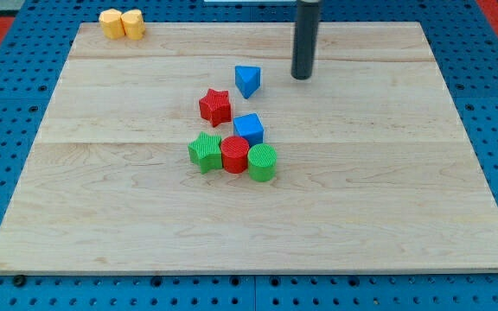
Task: Place the blue triangle at the top left corner
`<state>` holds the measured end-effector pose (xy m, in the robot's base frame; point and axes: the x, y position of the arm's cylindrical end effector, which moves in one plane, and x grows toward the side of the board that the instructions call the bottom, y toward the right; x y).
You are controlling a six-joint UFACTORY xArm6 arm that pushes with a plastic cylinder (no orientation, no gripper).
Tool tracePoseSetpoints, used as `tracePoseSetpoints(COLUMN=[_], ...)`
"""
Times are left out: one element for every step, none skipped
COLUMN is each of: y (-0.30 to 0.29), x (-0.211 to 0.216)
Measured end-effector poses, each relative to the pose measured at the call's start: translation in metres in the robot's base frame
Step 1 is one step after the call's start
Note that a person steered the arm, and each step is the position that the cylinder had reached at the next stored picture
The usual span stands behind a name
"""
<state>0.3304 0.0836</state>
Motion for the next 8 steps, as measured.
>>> tracePoseSetpoints(y=[-0.019,-0.065,-0.112,-0.159,-0.201,-0.24,-0.272,-0.293], x=[0.019,0.006,-0.004,-0.016,-0.032,-0.049,-0.061,-0.07])
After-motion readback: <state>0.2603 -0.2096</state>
